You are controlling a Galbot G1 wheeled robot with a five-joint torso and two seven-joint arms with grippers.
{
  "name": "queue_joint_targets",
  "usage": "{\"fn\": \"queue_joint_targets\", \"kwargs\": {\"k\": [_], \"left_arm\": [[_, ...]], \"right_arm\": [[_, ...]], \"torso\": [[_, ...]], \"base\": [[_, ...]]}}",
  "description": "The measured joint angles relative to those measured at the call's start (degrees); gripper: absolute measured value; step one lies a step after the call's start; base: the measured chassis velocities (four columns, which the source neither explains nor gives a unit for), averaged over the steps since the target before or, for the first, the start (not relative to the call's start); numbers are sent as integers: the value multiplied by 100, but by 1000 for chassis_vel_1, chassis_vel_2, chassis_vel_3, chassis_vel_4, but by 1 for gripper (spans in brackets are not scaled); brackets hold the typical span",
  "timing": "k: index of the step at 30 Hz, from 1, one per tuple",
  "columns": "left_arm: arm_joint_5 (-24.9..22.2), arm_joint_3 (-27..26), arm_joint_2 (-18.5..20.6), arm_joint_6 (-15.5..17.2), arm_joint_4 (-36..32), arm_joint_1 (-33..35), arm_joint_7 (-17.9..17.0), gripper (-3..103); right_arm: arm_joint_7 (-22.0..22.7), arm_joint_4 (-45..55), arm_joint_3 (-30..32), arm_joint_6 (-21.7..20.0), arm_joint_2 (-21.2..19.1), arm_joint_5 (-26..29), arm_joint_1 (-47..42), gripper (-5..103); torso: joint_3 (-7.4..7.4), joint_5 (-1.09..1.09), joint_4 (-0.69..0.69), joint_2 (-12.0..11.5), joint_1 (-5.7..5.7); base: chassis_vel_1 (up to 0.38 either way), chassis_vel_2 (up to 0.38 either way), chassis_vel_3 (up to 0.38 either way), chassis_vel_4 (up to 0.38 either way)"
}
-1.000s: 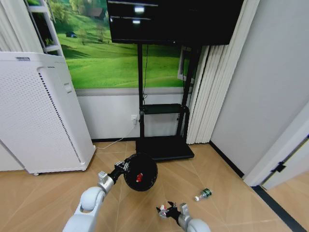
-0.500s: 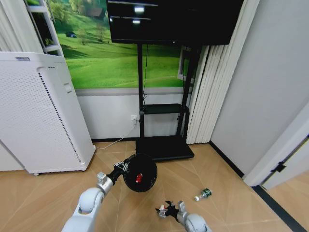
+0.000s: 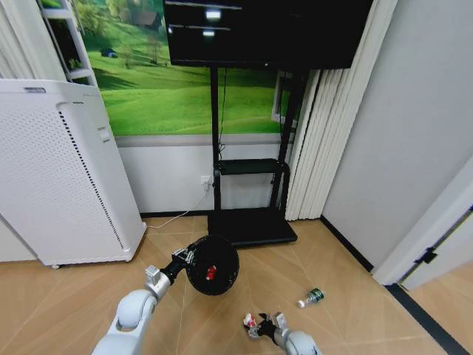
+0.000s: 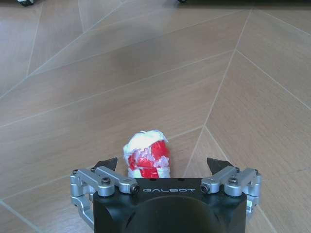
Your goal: Pick up the trash bin and place the garbage on the floor into it.
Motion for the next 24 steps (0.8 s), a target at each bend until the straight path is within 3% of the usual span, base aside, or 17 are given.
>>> {"fn": "queue_joint_targets", "kwargs": {"k": [7,9,11,12,13,17,19,22,24], "left_arm": [[22,60,-25,21,12,-55,-35,8],[33,71,-33,23,27,-62,-36,8],[36,91,-39,32,42,-81,-37,8],[36,91,-39,32,42,-81,-37,8],[36,94,-37,39,61,-98,-37,8],[34,97,-34,43,83,-118,-36,8],[27,107,-32,46,105,-141,-33,8],[22,108,-29,47,111,-148,-30,8],[7,91,-15,47,117,-150,-17,8]], "right_arm": [[56,-264,-27,170,36,-73,92,102],[69,-317,-31,214,45,-92,111,98],[87,-397,-31,271,44,-108,149,88],[87,-397,-31,271,44,-108,149,88],[89,-427,-31,304,41,-109,162,78],[88,-449,-30,337,42,-126,171,72],[93,-435,-28,354,53,-158,162,56],[119,-397,-19,355,60,-169,138,50],[273,-173,133,336,76,-172,62,39]], "torso": [[0,0,0,0,0],[0,0,-1,0,0],[-1,-2,0,1,0],[-1,-2,0,1,0],[-1,-2,-1,2,0],[-1,-2,0,2,0],[-1,0,1,2,0],[-1,0,1,2,0],[1,4,0,1,0]], "base": [[0,0,0,0],[0,0,0,0],[0,0,0,0],[0,0,0,0],[0,0,0,0],[0,0,0,0],[0,0,0,0],[0,0,0,0],[0,0,0,0]]}}
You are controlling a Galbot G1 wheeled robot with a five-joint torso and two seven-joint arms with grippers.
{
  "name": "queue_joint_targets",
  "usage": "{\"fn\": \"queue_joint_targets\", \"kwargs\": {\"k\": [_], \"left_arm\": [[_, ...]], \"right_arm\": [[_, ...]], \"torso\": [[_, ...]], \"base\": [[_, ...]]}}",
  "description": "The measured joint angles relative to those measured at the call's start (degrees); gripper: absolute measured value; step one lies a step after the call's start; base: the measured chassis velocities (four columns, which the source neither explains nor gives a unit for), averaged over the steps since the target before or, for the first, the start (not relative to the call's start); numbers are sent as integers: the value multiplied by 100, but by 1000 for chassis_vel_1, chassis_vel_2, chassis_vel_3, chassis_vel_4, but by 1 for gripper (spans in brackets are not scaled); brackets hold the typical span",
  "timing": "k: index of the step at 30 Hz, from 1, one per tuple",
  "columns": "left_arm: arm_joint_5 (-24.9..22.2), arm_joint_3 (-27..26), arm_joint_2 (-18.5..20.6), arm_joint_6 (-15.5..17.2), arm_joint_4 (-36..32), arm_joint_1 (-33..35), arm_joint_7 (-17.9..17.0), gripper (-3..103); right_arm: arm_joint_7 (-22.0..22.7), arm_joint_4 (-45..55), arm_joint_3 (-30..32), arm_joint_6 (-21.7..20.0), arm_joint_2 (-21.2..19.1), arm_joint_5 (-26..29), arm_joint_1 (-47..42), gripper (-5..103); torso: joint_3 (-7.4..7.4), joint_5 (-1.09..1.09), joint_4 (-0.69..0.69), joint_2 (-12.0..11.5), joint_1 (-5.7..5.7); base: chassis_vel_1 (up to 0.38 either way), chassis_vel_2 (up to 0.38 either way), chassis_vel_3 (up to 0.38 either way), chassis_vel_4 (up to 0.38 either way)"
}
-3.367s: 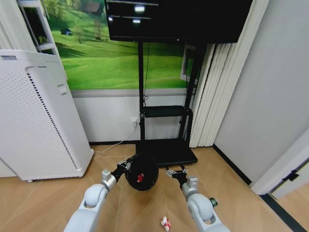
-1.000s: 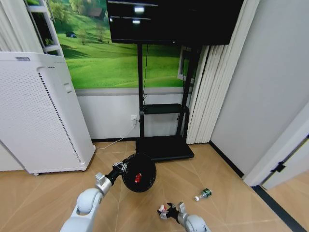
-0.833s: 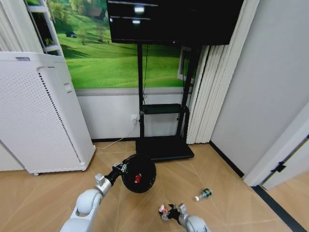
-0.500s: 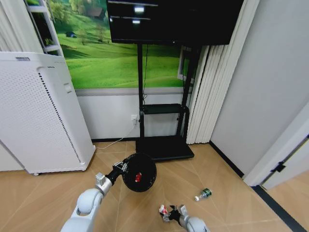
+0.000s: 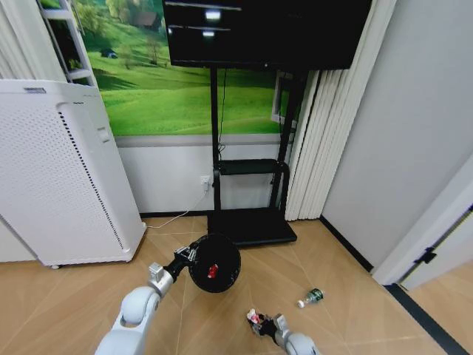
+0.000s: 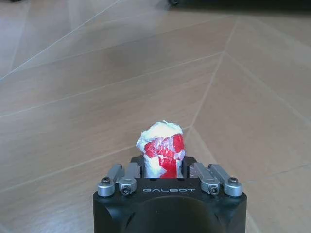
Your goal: Pick up the trash bin and place the garbage on the floor into it.
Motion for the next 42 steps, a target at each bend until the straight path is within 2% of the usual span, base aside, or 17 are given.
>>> {"fn": "queue_joint_targets", "kwargs": {"k": [1,3,4,6,7,8,10,11,16,17,20,22,27,30,32,39,42], "left_arm": [[-7,-15,6,0,0,5,11,8],[-11,-28,8,0,0,10,17,8],[-19,-55,8,0,1,27,28,8],[-20,-63,8,-1,1,31,32,8],[-25,-83,3,-10,8,37,48,8],[-25,-83,3,-10,8,37,48,8],[-43,-113,-6,-24,36,38,62,8],[-43,-113,-6,-24,36,38,62,8],[-91,-135,13,-39,56,28,70,8],[-91,-135,13,-39,56,28,70,8],[-101,-121,32,-45,64,46,84,8],[-109,-121,16,-54,149,44,138,8],[-144,-76,-27,-50,306,-24,193,8],[-170,88,-63,-30,394,-141,196,8],[-170,143,-63,-30,408,-166,195,8],[-140,638,-17,-27,463,-277,121,8],[-123,689,-30,-27,468,-288,108,8]], "right_arm": [[113,223,129,-22,-5,54,-45,35],[194,394,228,-44,-13,92,-77,32],[317,780,492,-102,-53,189,-180,28],[347,921,595,-133,-70,218,-214,28],[423,1327,896,-192,-108,269,-315,27],[423,1327,896,-192,-108,269,-315,27],[503,1852,1325,-315,-158,336,-451,27],[503,1852,1325,-315,-158,336,-451,27],[630,2464,2215,-441,-193,439,-446,27],[630,2464,2215,-441,-193,439,-446,27],[633,2963,2536,-504,-241,636,-534,27],[641,3681,2668,-618,-279,918,-742,27],[801,4660,2520,-903,-247,1329,-1097,27],[876,5510,2162,-1223,-241,1572,-1387,27],[860,5640,2057,-1258,-256,1558,-1420,27],[796,5982,1041,-1541,-453,1174,-1157,27],[782,5956,905,-1549,-524,1103,-1092,27]], "torso": [[0,-3,0,0,0],[-1,-3,1,0,0],[0,-2,1,0,0],[0,-2,0,0,0],[-1,-4,0,0,0],[-1,-4,0,0,0],[-1,-5,-1,0,0],[-1,-5,-1,0,0],[-1,-2,0,0,0],[-1,-2,0,0,0],[-1,-4,1,0,0],[-2,-6,-1,0,0],[-2,-5,1,0,0],[-2,-5,-1,0,0],[-2,-6,-1,0,0],[-1,-4,1,0,0],[-2,-5,2,0,0]], "base": [[0,0,0,0],[0,0,0,0],[0,0,0,0],[0,0,0,0],[0,0,0,0],[0,0,0,0],[0,0,0,0],[0,0,0,0],[0,0,0,0],[0,0,0,0],[0,0,0,0],[0,0,0,0],[0,0,0,0],[0,0,0,0],[0,0,0,0],[0,0,0,0],[0,0,0,0]]}}
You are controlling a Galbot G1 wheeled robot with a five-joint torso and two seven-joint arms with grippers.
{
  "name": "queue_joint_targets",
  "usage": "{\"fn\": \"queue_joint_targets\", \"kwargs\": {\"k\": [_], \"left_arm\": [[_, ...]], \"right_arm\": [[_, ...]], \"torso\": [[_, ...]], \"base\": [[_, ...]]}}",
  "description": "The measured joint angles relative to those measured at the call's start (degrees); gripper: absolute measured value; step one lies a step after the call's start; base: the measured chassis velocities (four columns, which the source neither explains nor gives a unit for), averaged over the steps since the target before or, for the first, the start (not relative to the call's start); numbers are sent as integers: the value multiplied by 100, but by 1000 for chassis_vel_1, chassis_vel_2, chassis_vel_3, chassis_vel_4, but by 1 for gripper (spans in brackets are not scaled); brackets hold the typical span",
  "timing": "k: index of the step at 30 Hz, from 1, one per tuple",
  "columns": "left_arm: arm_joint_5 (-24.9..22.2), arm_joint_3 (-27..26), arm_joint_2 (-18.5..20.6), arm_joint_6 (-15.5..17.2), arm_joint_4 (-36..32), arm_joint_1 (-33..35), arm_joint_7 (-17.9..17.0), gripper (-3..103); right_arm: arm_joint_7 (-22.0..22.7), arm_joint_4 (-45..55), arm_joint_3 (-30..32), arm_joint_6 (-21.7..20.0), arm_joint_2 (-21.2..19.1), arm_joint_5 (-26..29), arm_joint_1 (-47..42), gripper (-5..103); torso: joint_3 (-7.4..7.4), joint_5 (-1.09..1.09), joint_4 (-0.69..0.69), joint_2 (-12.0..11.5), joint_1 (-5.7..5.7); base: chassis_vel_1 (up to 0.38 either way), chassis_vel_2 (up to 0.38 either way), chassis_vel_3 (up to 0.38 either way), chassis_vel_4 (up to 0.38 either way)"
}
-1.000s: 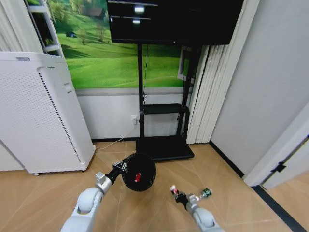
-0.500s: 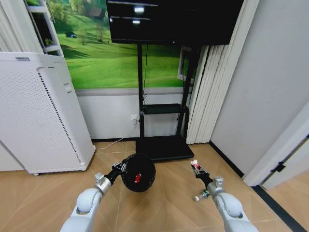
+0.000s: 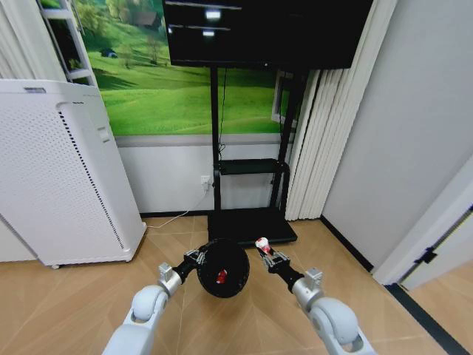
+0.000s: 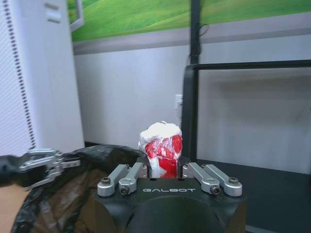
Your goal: Pick up the trash bin and place the garbage on the floor into it.
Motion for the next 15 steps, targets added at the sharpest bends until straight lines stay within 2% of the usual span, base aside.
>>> {"fn": "queue_joint_targets", "kwargs": {"k": [3,7,8,9,11,12,14,15], "left_arm": [[52,116,-1,6,-2,-34,-23,8],[65,133,8,10,-12,-46,-30,8],[67,138,4,10,-25,-48,-36,8],[71,141,-3,14,-42,-47,-37,8],[106,143,-14,24,-103,-25,-36,8],[106,143,-14,24,-103,-25,-36,8],[117,126,-14,29,-129,-5,-32,8],[117,126,-14,29,-129,-5,-32,8]], "right_arm": [[-306,-58,-245,-38,-252,-406,89,27],[-353,-30,-358,-114,-361,-578,60,28],[-341,-41,-427,-118,-391,-677,47,33],[-301,-81,-484,-118,-398,-758,46,33],[-171,-161,-594,-123,-377,-840,56,44],[-171,-161,-594,-123,-377,-840,56,44],[-80,-162,-669,-145,-345,-846,73,54],[-80,-162,-669,-145,-345,-846,73,54]], "torso": [[0,0,-1,-1,0],[0,0,-2,-1,0],[0,0,-2,-1,0],[0,0,-2,-1,0],[0,1,-2,-1,0],[0,1,-2,-1,0],[0,0,-2,-1,0],[0,0,-2,-1,0]], "base": [[0,0,0,0],[0,0,0,0],[0,0,0,0],[0,0,0,0],[0,0,0,0],[0,0,0,0],[0,0,0,0],[0,0,0,0]]}}
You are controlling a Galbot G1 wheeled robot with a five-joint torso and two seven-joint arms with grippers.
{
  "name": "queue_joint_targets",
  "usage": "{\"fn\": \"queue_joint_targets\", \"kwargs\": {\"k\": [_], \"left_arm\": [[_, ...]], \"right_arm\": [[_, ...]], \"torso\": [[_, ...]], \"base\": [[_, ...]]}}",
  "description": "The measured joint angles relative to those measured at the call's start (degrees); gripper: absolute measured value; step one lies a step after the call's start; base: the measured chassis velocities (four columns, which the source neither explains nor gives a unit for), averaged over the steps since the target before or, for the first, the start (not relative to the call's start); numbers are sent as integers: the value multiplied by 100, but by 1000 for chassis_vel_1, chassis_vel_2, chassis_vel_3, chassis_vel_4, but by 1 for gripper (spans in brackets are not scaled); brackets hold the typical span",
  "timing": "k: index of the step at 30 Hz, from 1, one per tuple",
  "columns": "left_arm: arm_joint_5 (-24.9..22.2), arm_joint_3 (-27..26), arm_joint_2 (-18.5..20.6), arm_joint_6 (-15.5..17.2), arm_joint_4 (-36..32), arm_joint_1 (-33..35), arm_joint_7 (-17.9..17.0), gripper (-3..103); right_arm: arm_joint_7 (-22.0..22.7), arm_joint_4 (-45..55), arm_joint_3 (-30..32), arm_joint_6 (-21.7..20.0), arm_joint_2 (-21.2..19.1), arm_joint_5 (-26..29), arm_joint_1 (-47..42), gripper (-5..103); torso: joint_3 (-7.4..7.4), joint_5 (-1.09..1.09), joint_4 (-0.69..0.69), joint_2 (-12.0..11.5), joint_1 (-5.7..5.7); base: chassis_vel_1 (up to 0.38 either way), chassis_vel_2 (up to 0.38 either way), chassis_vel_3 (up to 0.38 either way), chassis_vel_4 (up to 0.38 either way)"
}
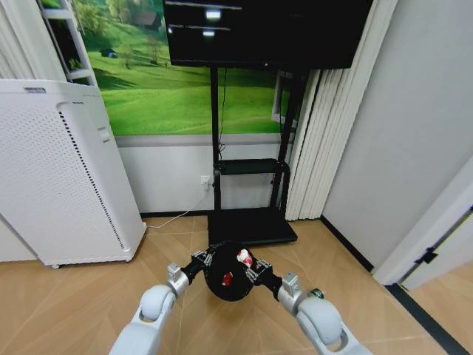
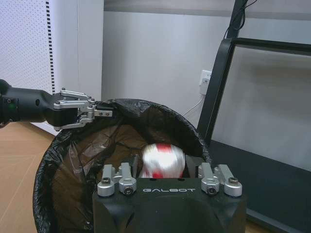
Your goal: Pick up the trash bin and place the garbage on the floor into it.
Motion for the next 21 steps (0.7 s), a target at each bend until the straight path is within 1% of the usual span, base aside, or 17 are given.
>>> {"fn": "queue_joint_targets", "kwargs": {"k": [1,3,4,5,6,7,9,10,12,13,14,15,16,17,18,20,21], "left_arm": [[3,-9,0,0,-5,3,5,8],[4,-27,2,0,-14,6,11,8],[4,-27,2,0,-14,6,11,8],[4,-41,11,0,-31,12,15,8],[4,-61,25,1,-60,26,18,8],[4,-61,25,1,-60,26,18,8],[3,-122,44,1,-114,78,21,8],[3,-122,44,1,-114,78,21,8],[3,-205,50,-1,-167,157,27,8],[3,-205,50,-1,-167,157,27,8],[3,-252,58,-4,-203,210,32,8],[3,-252,58,-4,-203,210,32,8],[4,-318,72,-16,-259,289,43,8],[7,-368,80,-32,-310,348,48,8],[7,-368,80,-32,-310,348,48,8],[9,-459,93,-40,-448,461,53,8],[5,-476,102,-40,-483,487,53,8]], "right_arm": [[10,2,-15,-4,8,-5,10,59],[38,14,-40,-12,30,-5,32,65],[38,14,-40,-12,30,-5,32,65],[77,31,-30,-19,56,18,46,76],[180,45,33,-24,107,110,63,82],[180,45,33,-24,107,110,63,82],[511,97,242,-21,262,343,135,92],[511,97,242,-21,262,343,135,92],[1044,203,484,-17,421,605,224,99],[1044,203,484,-17,421,605,224,99],[1368,230,595,-19,496,747,266,99],[1368,230,595,-19,496,747,266,99],[1774,211,726,-17,604,841,307,100],[2150,98,800,11,697,779,331,100],[2150,98,800,11,697,779,331,100],[2756,-214,899,154,902,528,298,100],[2825,-286,925,194,945,502,265,100]], "torso": [[0,0,0,0,0],[0,0,0,0,0],[0,0,0,0,0],[0,0,0,0,0],[0,-1,0,0,0],[0,-1,0,0,0],[0,0,0,0,0],[0,0,0,0,0],[0,-1,0,0,0],[0,-1,0,0,0],[0,-1,0,0,0],[0,-1,0,0,0],[0,-1,0,0,0],[0,-1,1,0,0],[0,-1,1,0,0],[0,0,2,0,0],[0,-1,1,0,0]], "base": [[0,0,0,0],[0,0,0,0],[0,0,0,0],[0,0,0,0],[0,0,0,0],[0,0,0,0],[0,0,0,0],[0,0,0,0],[0,0,0,0],[0,0,0,0],[0,0,0,0],[0,0,0,0],[0,0,0,0],[0,0,0,0],[0,0,0,0],[0,0,0,0],[0,0,0,0]]}}
